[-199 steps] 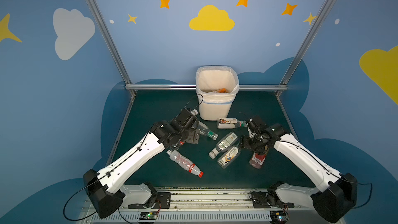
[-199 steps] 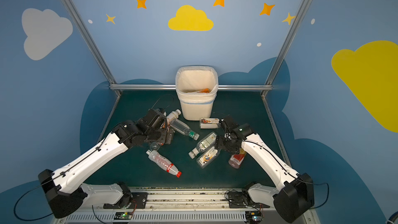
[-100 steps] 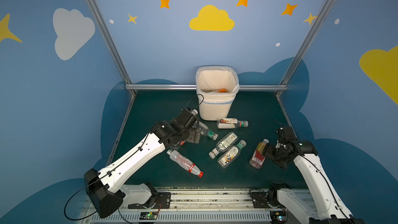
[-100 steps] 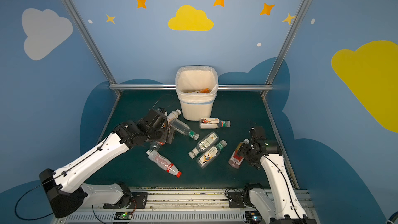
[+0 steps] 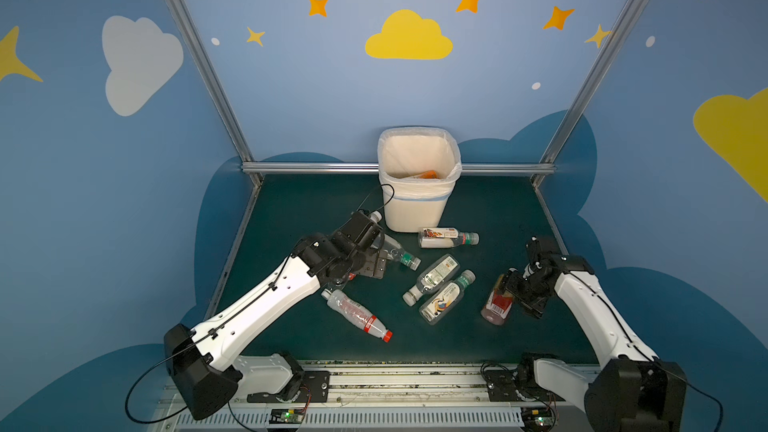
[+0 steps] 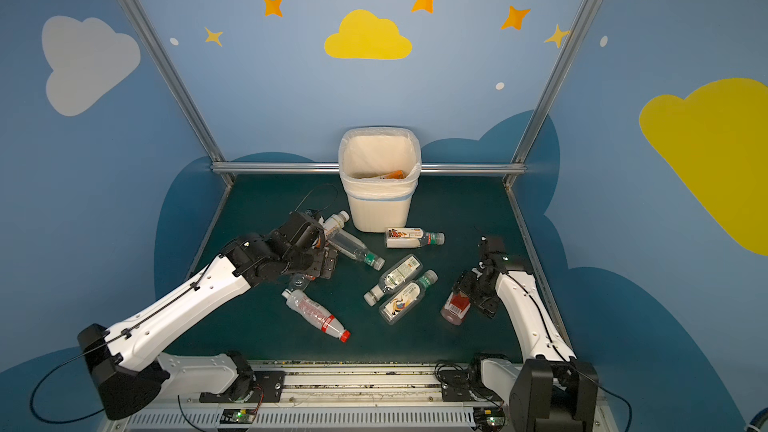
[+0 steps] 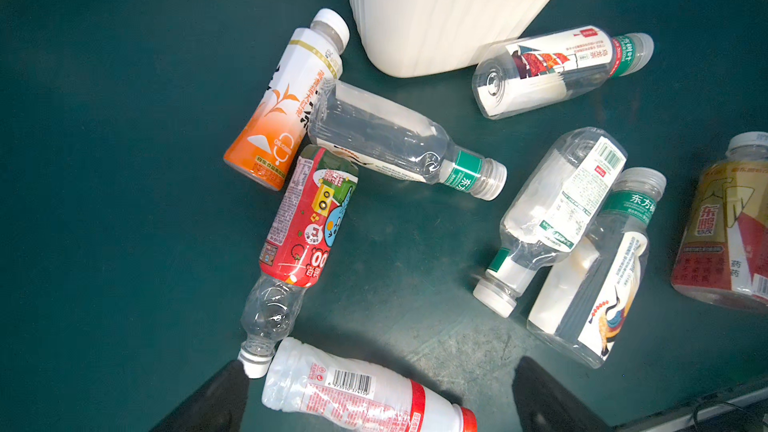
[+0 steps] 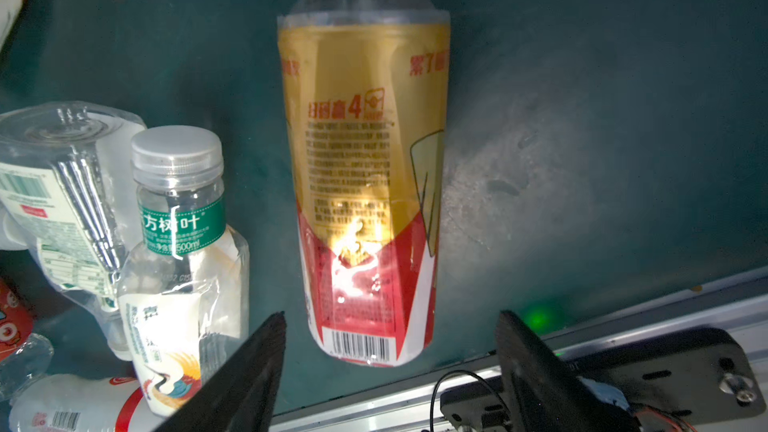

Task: Throw the plastic bottles in the bin
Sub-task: 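Lower and close the right gripper around the gold-red tea bottle, then lift the gold-red bottle with the right gripper and drop it into the bin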

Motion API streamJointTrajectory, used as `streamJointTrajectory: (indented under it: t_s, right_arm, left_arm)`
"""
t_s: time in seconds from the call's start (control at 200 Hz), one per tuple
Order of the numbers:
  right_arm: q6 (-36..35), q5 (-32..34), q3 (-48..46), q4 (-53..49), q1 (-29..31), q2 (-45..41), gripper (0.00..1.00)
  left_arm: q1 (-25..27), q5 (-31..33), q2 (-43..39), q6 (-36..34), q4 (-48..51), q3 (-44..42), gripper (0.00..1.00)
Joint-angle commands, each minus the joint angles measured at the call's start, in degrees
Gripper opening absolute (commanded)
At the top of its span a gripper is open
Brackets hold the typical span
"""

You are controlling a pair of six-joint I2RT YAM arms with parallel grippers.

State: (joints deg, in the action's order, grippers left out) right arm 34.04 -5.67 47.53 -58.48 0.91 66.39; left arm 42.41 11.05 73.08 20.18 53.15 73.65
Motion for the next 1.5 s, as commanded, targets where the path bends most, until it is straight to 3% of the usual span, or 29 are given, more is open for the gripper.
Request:
streamJointTrajectory:
  t_s: [0.0,0.591,0.711,0.921,1.126,1.247,1.352,1.497]
  right_arm:
    - [-0.9,0.04,0.46,2.1,-0.64,1.96,0.8]
    - [-4.5,-0.22,3.44,6.06,-2.79,14.27,0.79]
    - [-4.95,-0.47,3.71,6.82,-3.02,15.84,0.76]
    - [-5.66,-1.58,4.02,6.99,-3.78,16.07,0.52]
    - [-5.41,-1.86,6.02,3.32,-4.45,8.6,0.52]
    - [-5.78,-6.43,13.86,-0.85,-4.02,4.48,0.52]
    - [-2.04,-9.73,26.96,-1.2,-0.22,3.12,0.52]
    - [2.3,-9.75,53.04,3.27,9.58,12.61,0.55]
  left_arm:
    - [-0.31,1.74,-1.82,-0.34,1.34,-0.7,1.0]
    - [-1.77,1.88,-1.75,-0.47,1.35,-0.89,1.0]
    - [-2.02,1.86,-1.69,-0.5,1.26,-0.96,1.0]
    - [-2.6,1.5,-0.92,-0.56,1.08,-0.72,1.0]
    - [-2.84,0.75,0.31,-0.64,0.99,-0.26,1.0]
    - [-2.86,0.47,1.16,-0.81,1.17,0.42,1.0]
    - [-2.98,0.46,2.01,-1.07,1.58,1.78,1.0]
    - [-2.94,0.38,2.72,-1.55,1.92,3.47,1.0]
